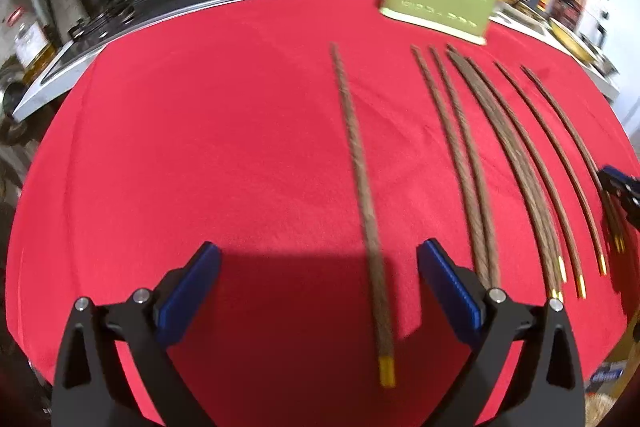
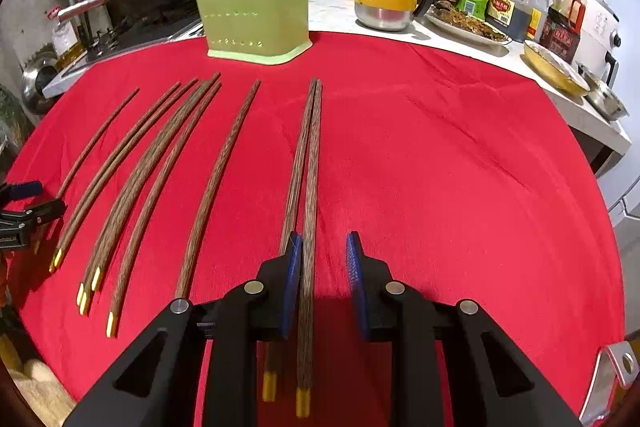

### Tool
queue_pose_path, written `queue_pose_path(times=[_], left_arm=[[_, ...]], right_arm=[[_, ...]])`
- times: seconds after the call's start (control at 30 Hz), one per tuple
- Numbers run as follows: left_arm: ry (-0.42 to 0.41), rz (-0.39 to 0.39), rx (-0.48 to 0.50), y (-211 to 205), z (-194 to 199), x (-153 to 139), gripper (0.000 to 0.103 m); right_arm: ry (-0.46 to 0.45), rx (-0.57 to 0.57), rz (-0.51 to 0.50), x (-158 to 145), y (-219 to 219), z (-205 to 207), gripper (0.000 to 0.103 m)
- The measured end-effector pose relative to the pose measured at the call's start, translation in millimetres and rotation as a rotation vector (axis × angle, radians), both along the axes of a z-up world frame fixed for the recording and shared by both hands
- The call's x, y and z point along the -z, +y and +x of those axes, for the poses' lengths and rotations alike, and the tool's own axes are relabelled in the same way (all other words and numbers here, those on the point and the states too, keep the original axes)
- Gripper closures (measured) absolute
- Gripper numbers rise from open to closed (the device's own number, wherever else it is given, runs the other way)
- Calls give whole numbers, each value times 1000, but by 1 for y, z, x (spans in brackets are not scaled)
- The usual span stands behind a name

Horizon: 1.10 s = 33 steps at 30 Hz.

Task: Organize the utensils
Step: 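Close the right gripper on a gold-tipped wooden chopstick while the left gripper grasps another chopstick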

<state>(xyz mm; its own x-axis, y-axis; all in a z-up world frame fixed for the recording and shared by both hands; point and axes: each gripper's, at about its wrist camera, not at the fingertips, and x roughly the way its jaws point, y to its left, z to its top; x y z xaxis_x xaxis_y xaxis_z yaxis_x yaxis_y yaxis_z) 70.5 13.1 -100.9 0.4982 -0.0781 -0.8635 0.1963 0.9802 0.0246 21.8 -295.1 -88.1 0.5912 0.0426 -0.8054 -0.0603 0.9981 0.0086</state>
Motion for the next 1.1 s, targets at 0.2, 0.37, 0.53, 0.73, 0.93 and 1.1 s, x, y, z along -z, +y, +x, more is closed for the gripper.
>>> queue_pose_path(times=[0.2, 0.37, 0.53, 0.73, 0.93, 1.1], left_arm=[[-44, 5, 57, -5, -33, -7, 57], [-76, 28, 129, -13, -58, -8, 78], [-92, 34, 155, -10, -62, -7, 84], [-93, 47, 156, -10, -61, -8, 84], [-103, 58, 155, -13, -62, -7, 83], [-125, 39, 142, -13, -59, -6, 84]], right_arm=[[-25, 3, -29, 0, 4, -27, 79], [-48, 1, -24, 1, 4, -52, 78], [-78, 5, 3, 2, 1, -67, 77], [-120, -23, 36, 5, 3, -81, 75], [-150, -32, 32, 6, 10, -83, 79], [-155, 15, 56, 7, 3, -80, 87]])
